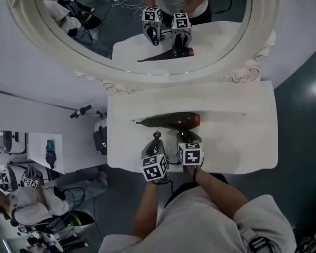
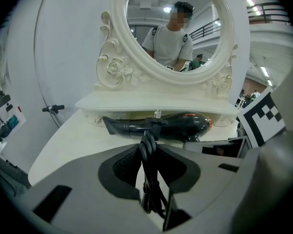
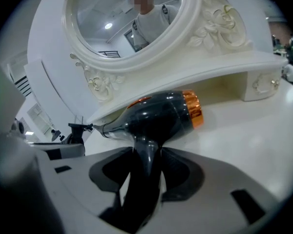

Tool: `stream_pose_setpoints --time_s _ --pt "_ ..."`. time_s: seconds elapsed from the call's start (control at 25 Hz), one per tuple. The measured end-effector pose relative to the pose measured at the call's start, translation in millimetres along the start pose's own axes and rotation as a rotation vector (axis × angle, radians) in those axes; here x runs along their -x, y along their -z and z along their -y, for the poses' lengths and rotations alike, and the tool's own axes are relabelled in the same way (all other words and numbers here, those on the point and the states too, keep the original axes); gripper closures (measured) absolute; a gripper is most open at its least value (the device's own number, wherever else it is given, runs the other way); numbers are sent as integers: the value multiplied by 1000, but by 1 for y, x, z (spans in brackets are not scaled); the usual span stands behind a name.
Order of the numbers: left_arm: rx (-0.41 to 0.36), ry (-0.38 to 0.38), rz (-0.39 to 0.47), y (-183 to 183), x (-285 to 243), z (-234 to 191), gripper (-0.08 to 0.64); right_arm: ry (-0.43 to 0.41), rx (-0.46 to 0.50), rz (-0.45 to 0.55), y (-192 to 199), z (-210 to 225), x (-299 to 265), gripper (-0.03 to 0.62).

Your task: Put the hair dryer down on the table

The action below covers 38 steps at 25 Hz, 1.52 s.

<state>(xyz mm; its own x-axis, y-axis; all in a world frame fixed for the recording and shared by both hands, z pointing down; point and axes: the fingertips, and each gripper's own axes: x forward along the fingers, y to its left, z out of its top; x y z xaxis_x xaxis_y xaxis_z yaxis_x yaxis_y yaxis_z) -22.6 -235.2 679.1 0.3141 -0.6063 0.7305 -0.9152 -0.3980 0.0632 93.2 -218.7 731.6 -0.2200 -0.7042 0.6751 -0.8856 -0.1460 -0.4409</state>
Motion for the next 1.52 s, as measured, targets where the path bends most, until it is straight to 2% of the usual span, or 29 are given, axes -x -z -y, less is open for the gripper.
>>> stream_pose_setpoints --time_s 0.48,0.72,0.96,1.12,1.28,1.44,1.52 --pt "11 5 -26 3 -2 3 471 4 9 -26 2 4 -2 403" --pt "-21 6 -39 3 -4 8 471 -7 150 -41 7 -1 2 394" --pt "-29 10 -26 0 -6 10 472 -15 202 24 -6 -5 17 394" --pt "-2 1 -23 6 -4 7 472 -35 232 34 -1 -10 31 399" --pt "-31 -11 -31 6 -12 3 471 -75 280 59 0 -20 39 434" --pt "-33 -20 -62 14 -24 3 471 -120 329 103 -3 -29 47 544" --pt "-20 -28 -86 18 -31 0 471 -139 357 132 -11 -34 50 561"
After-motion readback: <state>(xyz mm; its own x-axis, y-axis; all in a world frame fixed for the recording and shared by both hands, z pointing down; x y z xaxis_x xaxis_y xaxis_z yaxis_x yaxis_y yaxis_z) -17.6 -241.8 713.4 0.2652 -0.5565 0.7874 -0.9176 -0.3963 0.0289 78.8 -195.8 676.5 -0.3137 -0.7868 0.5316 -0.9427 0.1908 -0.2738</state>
